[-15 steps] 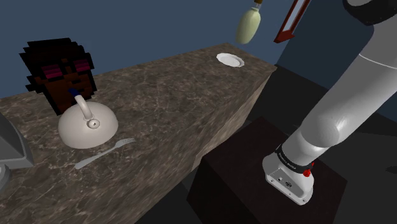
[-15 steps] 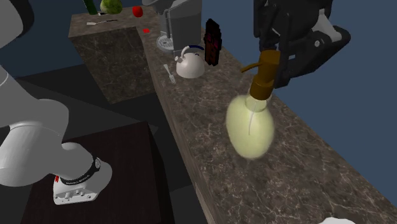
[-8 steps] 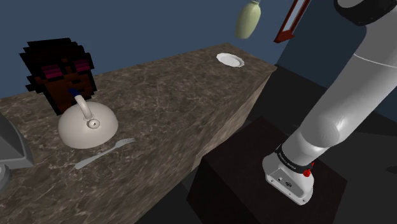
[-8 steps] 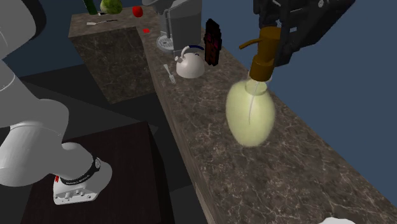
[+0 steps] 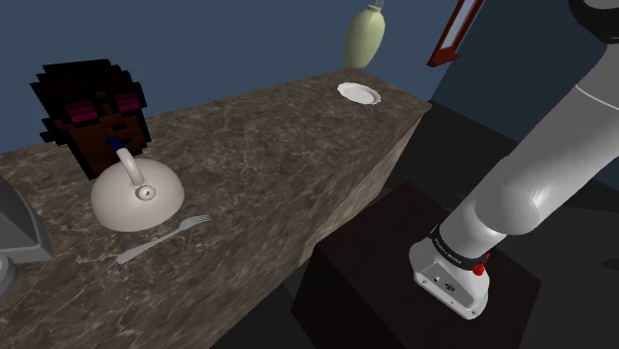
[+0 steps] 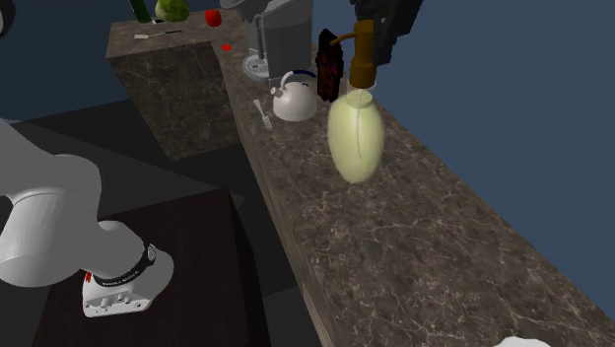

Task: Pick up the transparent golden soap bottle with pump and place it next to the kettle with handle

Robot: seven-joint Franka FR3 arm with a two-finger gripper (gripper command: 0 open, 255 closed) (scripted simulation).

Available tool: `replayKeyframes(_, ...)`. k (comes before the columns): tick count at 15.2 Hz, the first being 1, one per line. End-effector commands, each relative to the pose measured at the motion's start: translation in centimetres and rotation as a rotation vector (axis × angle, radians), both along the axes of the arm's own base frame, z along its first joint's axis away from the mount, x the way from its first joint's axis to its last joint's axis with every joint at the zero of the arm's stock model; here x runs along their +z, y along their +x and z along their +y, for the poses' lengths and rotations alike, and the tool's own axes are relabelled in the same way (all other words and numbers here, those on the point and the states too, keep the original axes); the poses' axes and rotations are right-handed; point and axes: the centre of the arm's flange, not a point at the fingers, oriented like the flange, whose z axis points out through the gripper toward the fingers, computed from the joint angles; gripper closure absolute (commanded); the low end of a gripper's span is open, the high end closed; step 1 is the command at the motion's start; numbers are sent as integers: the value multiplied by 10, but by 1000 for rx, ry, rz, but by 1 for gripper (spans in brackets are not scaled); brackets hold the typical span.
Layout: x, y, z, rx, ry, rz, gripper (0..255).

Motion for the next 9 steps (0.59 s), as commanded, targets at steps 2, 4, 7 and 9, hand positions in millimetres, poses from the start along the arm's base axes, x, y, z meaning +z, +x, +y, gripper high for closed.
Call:
replayKeyframes(2, -6, 0, 38, -2, -1, -1, 255)
replayKeyframes(4, -10, 0, 64, -2, -1, -1, 255)
replayKeyframes(7, -16, 1, 103, -2, -1, -1, 255)
replayKeyframes(9, -19, 2, 129, -2, -1, -1, 255)
